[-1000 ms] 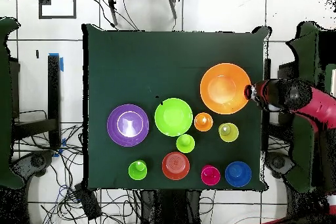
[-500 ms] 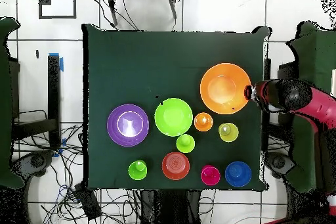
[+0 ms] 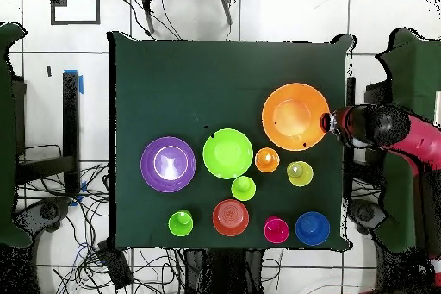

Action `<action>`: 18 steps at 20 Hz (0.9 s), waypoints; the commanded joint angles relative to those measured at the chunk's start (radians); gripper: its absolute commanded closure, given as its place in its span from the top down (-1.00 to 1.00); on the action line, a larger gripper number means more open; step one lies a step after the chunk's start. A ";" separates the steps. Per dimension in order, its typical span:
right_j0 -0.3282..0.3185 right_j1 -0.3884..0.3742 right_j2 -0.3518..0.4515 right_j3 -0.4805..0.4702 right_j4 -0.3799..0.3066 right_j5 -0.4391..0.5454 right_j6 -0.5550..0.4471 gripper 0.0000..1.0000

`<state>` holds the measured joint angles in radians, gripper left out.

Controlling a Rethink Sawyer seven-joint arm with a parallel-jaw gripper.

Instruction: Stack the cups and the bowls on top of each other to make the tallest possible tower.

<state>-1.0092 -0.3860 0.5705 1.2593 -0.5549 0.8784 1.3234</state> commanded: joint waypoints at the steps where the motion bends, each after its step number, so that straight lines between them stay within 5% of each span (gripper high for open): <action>1: 0.036 -0.053 0.016 0.079 -0.060 -0.086 -0.115 -1.00; 18: 0.211 -0.061 -0.064 0.039 -0.039 -0.151 0.120 -1.00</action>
<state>-0.8938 -0.4789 0.5522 1.2908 -0.5547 0.7701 1.3238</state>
